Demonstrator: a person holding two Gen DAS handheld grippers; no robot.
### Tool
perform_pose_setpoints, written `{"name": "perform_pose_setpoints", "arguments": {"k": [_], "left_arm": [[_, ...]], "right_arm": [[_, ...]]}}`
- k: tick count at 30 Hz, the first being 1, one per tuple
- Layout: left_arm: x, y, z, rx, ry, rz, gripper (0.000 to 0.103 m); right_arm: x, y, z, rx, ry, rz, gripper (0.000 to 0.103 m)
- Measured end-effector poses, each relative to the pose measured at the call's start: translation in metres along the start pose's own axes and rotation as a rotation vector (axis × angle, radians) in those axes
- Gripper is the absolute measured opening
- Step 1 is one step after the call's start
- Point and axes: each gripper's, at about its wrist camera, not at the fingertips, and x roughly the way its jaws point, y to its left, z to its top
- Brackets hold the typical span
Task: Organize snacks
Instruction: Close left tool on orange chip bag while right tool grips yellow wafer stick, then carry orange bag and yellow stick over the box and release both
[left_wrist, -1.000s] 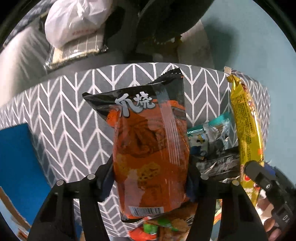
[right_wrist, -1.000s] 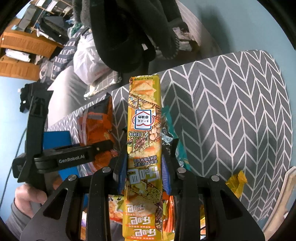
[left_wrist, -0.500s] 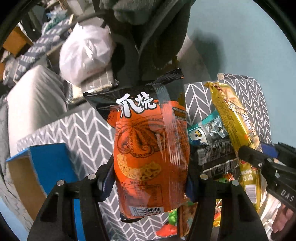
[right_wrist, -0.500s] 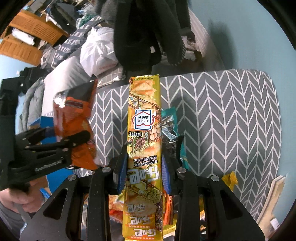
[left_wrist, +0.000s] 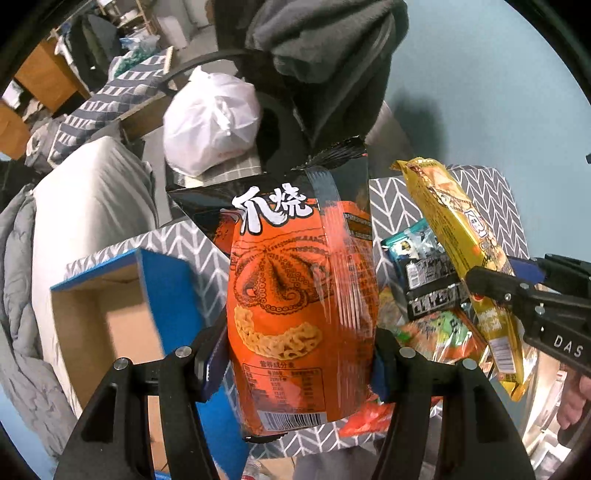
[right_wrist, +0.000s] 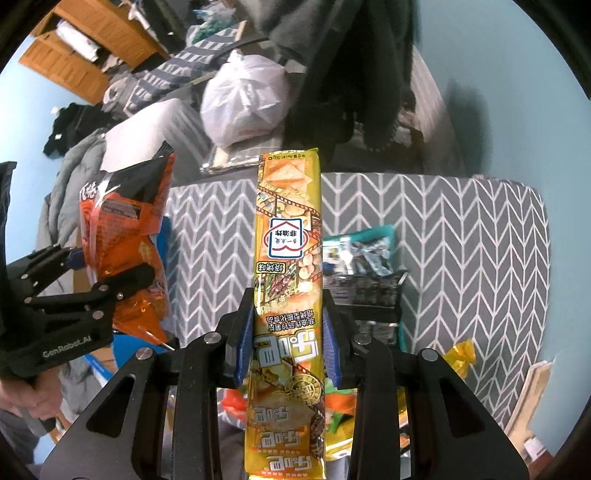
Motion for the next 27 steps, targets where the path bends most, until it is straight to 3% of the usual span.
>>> {"name": "perform_pose_setpoints", "arguments": {"k": [14,27], "left_arm": [[-0.038,0.068,-0.055,-0.140,-0.037,0.010,0.063],[-0.034,0.150,-0.105,-0.319,-0.012,0.032,0.063]], "right_arm": [[-0.001,0.084,0.000,-0.157,0.003,0.043,0.032],[0.039,0.184,0.001,-0.304,0.059,0.125,0.032]]}}
